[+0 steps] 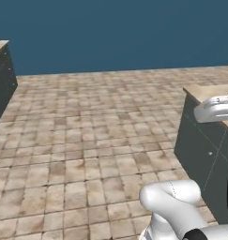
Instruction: Close all open cabinet doors.
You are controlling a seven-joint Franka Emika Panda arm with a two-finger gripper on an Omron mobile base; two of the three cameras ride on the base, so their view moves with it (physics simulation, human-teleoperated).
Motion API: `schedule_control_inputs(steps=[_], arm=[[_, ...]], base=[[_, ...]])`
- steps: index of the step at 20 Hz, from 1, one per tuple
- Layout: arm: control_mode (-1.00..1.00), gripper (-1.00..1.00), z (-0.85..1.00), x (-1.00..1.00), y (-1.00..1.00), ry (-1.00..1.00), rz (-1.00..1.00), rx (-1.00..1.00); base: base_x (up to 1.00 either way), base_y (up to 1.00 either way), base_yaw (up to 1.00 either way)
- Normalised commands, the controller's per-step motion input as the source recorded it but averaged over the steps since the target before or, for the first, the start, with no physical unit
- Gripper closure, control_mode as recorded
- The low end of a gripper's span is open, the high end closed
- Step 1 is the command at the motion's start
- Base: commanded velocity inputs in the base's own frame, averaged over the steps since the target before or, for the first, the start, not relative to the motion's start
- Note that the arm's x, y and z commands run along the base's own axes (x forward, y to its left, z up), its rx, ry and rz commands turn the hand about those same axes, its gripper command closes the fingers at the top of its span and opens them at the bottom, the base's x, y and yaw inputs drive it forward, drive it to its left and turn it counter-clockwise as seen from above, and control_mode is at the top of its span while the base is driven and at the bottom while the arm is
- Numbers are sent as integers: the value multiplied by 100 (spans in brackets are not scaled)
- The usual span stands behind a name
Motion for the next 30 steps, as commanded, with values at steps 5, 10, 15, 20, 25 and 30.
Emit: schedule_control_inputs(steps=[5, 10, 15, 20, 25, 30], arm=[[100, -100, 0, 0, 0, 0, 0, 0], [100, -100, 0, 0, 0, 0, 0, 0], [100, -100, 0, 0, 0, 0, 0, 0], [100, -100, 0, 0, 0, 0, 0, 0], [100, -100, 0, 0, 0, 0, 0, 0], [100, -100, 0, 0, 0, 0, 0, 0]], base=[[100, 0, 25], [100, 0, 32], [100, 0, 37], [100, 1, 47], [83, 14, 67], [60, 31, 70]])
